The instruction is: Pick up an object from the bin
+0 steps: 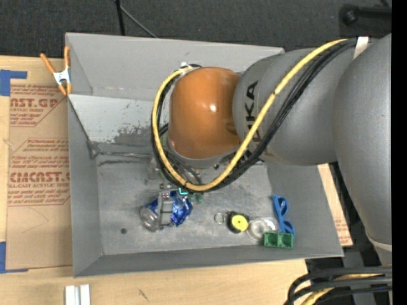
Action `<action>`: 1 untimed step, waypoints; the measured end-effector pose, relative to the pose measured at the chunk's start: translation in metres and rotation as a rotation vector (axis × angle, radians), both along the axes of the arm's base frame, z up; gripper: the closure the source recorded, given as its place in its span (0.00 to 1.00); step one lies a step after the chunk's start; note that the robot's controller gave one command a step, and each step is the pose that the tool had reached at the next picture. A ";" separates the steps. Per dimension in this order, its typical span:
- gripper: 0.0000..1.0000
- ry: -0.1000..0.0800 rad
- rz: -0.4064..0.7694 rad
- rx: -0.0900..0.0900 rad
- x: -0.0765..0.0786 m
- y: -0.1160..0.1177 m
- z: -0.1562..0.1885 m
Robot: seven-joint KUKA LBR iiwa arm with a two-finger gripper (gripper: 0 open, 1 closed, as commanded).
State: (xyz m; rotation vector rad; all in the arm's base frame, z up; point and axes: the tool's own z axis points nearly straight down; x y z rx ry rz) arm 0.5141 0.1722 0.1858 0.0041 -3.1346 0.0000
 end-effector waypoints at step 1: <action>0.00 0.001 0.082 -0.001 -0.004 -0.040 -0.121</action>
Offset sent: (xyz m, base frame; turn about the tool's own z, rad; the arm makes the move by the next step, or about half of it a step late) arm -0.0016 -0.0387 -0.1158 -0.0825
